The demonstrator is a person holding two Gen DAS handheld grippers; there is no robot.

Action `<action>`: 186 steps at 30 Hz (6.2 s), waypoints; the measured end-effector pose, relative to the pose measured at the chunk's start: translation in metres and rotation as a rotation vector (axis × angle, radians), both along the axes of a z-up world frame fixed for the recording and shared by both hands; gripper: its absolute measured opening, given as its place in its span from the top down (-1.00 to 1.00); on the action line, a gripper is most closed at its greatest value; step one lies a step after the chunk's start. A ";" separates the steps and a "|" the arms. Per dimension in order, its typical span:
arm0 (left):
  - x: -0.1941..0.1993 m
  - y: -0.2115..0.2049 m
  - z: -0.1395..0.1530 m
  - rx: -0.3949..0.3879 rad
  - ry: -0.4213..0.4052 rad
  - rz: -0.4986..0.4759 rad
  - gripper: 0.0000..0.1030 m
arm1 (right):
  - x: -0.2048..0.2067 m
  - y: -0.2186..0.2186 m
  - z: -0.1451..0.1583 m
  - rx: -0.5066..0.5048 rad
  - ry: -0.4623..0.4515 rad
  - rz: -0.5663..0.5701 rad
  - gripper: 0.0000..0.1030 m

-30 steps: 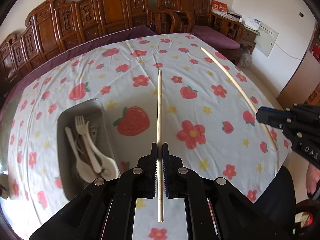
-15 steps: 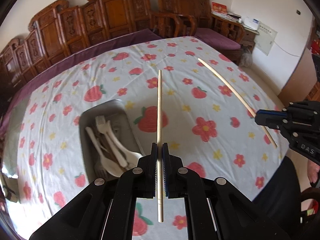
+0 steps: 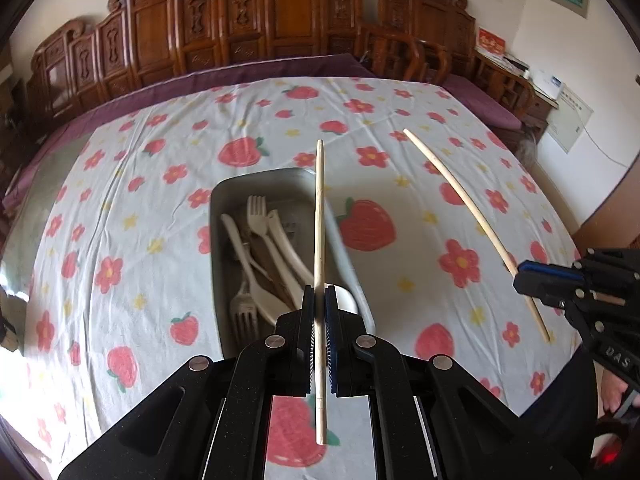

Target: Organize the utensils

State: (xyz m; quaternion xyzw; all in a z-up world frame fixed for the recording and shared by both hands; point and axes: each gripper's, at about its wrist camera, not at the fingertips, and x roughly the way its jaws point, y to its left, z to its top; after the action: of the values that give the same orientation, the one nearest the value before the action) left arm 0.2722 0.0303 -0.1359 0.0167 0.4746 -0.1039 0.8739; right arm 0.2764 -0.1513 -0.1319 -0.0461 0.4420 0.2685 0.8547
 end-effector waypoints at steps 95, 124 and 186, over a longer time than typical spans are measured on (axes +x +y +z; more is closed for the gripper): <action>-0.103 -0.006 0.043 0.002 -0.219 0.094 -0.78 | -0.070 -0.027 0.022 0.102 -0.161 -0.153 -0.62; -0.213 -0.030 0.152 -0.002 -0.491 0.172 -0.85 | -0.199 -0.078 0.147 0.130 -0.493 -0.311 -0.95; -0.229 -0.046 0.172 -0.013 -0.552 0.176 -0.85 | -0.213 -0.084 0.154 0.130 -0.523 -0.352 -0.95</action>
State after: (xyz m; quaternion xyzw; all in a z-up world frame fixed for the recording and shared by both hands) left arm 0.0431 -0.0159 0.0362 -0.0026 0.2176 -0.0223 0.9758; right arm 0.0631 -0.2351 0.0225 0.0182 0.1906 0.1230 0.9738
